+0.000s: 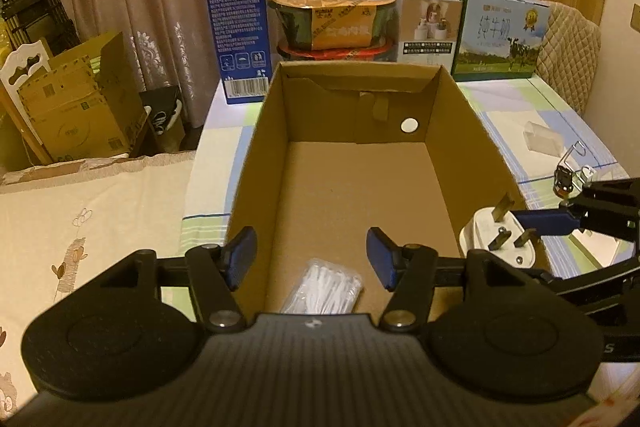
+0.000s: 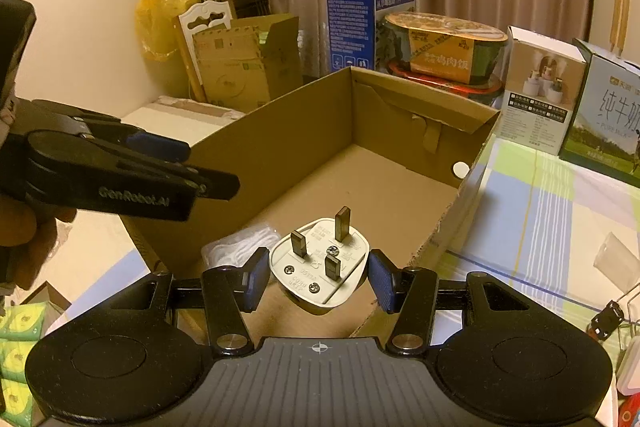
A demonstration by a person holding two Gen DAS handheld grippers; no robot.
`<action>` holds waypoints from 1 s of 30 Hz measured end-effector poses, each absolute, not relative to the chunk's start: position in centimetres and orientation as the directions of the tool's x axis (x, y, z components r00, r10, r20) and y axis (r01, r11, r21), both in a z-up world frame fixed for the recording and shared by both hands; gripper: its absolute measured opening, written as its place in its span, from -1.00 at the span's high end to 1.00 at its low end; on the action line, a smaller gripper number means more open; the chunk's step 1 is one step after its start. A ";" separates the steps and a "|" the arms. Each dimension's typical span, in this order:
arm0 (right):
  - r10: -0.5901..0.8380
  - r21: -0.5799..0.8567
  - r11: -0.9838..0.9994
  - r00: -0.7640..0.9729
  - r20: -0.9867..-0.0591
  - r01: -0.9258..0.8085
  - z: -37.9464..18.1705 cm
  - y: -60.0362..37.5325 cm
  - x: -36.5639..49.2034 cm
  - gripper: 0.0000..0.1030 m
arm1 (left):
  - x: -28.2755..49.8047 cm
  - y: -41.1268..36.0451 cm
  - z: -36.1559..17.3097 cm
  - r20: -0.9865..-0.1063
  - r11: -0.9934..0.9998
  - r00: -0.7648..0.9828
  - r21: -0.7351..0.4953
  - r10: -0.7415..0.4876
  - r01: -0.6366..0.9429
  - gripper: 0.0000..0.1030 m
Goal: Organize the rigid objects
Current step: 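Open the right tool to drop the white plug into the cardboard box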
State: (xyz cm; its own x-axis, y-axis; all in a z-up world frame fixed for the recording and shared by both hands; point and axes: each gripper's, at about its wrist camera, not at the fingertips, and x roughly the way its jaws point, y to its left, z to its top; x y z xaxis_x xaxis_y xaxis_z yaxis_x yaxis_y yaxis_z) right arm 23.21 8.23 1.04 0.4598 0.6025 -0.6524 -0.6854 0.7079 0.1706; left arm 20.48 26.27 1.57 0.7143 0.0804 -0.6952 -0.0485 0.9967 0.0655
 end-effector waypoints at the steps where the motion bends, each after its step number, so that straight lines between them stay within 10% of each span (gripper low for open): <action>1: 0.602 0.170 0.708 0.460 -0.652 -0.686 1.0 8.2 23.2 0.03 | 20.4 26.3 1.7 -0.694 0.996 0.715 0.068 0.084 -0.050 -0.08; 30: 0.625 0.190 0.708 0.478 -0.618 -0.680 2.0 7.0 22.9 -0.10 | 19.4 26.4 2.6 -0.679 0.996 0.729 0.060 0.086 -0.061 -0.13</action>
State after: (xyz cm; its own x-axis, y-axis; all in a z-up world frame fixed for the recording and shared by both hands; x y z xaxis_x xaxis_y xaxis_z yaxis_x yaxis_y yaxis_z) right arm 22.89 6.96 1.98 0.4776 0.6248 -0.6177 -0.6804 0.7078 0.1898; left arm 19.44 26.36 2.62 0.7290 0.0862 -0.6791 -0.0614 0.9963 0.0605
